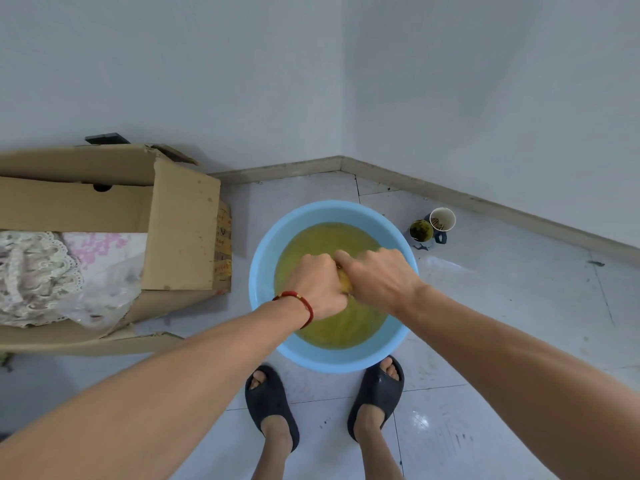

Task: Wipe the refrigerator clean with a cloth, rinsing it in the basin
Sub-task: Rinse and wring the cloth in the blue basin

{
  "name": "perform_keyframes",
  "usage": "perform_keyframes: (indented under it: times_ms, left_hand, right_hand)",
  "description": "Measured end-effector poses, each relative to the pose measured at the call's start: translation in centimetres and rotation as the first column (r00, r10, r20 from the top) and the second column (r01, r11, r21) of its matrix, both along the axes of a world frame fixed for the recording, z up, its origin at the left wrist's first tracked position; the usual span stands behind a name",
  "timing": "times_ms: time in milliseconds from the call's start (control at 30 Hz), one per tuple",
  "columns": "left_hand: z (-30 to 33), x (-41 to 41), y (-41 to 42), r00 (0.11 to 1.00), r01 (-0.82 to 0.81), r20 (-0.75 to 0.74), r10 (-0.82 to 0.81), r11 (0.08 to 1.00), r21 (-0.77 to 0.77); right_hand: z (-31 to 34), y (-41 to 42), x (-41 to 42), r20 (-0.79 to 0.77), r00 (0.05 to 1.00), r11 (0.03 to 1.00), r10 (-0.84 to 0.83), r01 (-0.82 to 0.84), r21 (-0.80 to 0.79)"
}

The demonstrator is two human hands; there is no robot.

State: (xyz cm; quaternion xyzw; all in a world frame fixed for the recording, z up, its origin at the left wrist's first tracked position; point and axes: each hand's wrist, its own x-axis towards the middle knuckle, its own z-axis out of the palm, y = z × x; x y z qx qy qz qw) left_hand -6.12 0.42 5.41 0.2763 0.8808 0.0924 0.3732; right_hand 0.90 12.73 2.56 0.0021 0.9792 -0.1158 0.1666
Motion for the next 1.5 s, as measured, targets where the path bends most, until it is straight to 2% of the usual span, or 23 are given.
perform_keyframes:
  times_ms: [100,233,400,533,600,700,767,867,933,967,1000,1067,1100,1133,1167,1200,1267,1300,1400,1500]
  left_hand:
    - [-0.5,0.1,-0.3,0.979,-0.169,0.124,0.163,0.985,0.035]
    - [-0.3,0.2,-0.4,0.870,-0.388,0.350,0.348,0.920,0.049]
    - [0.8,-0.2,-0.6,0.764,-0.446,0.508,0.398,0.894,-0.029]
    - [1.2,-1.6,-0.5,0.799,-0.361,0.506,0.324,0.932,-0.026]
    - [2.0,-2.5,-0.6,0.836,-0.304,0.483,0.259,0.952,0.016]
    - [3.6,-3.5,-1.6,0.833,-0.275,0.521,0.184,0.956,0.103]
    - [5.8,-4.4,-2.6,0.786,-0.372,0.578,0.222,0.915,0.154]
    - [9.8,-5.2,-4.0,0.705,-0.555,0.650,0.284,0.791,0.257]
    - [13.4,-5.8,-4.9,0.660,-0.642,0.696,0.282,0.692,0.329]
    - [14.6,-5.5,-5.3,0.632,-0.675,0.729,0.264,0.650,0.350]
    - [16.4,-5.8,-5.5,0.601,-0.710,0.760,0.247,0.602,0.366]
    - [20.9,-6.5,-6.4,0.516,-0.767,0.837,0.184,0.535,0.355]
    - [22.4,-6.8,-6.7,0.469,-0.788,0.874,0.128,0.507,0.349]
    - [24.2,-7.2,-7.0,0.450,-0.790,0.890,0.077,0.498,0.357]
    - [26.1,-7.8,-7.1,0.475,-0.761,0.879,0.033,0.518,0.392]
    - [27.9,-7.9,-7.4,0.509,-0.721,0.861,-0.001,0.546,0.427]
    - [30.9,-8.1,-8.1,0.620,-0.619,0.784,-0.034,0.593,0.516]
    - [32.4,-7.9,-8.6,0.675,-0.566,0.737,-0.041,0.611,0.553]
    - [35.5,-8.0,-9.0,0.784,-0.440,0.619,-0.056,0.653,0.617]
    - [37.3,-8.2,-9.7,0.877,-0.311,0.476,-0.065,0.679,0.666]
  right_hand:
    - [-0.3,0.8,-0.6,-0.089,0.991,0.995,0.102,-0.101,0.019]
    - [0.0,1.3,-1.0,-0.092,0.977,0.981,0.190,-0.186,0.054]
    - [1.0,1.7,-1.2,-0.065,0.970,0.972,0.236,-0.236,0.008]
    - [1.8,1.3,-1.8,-0.073,0.985,0.984,0.159,-0.152,0.096]
    - [3.1,1.1,-2.2,-0.011,0.998,0.994,0.062,-0.060,0.092]
    - [5.8,0.7,-2.5,0.165,0.978,0.990,-0.128,0.136,-0.040]
    - [8.3,0.7,-2.4,0.240,0.941,0.935,-0.239,0.290,-0.204]
    - [13.0,0.7,-1.7,0.346,0.889,0.818,-0.301,0.427,-0.386]
    - [16.8,0.7,-1.0,0.385,0.846,0.693,-0.370,0.527,-0.492]
    - [17.9,0.4,-0.2,0.426,0.815,0.574,-0.393,0.579,-0.579]
    - [19.6,0.3,0.1,0.462,0.781,0.414,-0.422,0.618,-0.668]
    - [24.1,-0.6,1.0,0.572,0.709,0.035,-0.413,0.640,-0.768]
    - [25.5,-1.1,1.4,0.608,0.694,-0.113,-0.386,0.618,-0.778]
    - [27.1,-1.6,1.6,0.630,0.682,-0.207,-0.373,0.600,-0.772]
    - [28.8,-2.0,1.5,0.630,0.673,-0.226,-0.387,0.594,-0.773]
    - [30.2,-2.6,1.4,0.616,0.669,-0.190,-0.416,0.599,-0.778]
    - [33.1,-4.1,1.3,0.510,0.675,-0.012,-0.534,0.596,-0.803]
    - [34.6,-5.0,1.2,0.453,0.682,0.046,-0.575,0.579,-0.814]
    - [38.5,-7.7,0.5,0.276,0.679,0.157,-0.680,0.504,-0.849]
    - [40.3,-9.3,0.1,0.118,0.631,0.249,-0.767,0.462,-0.851]
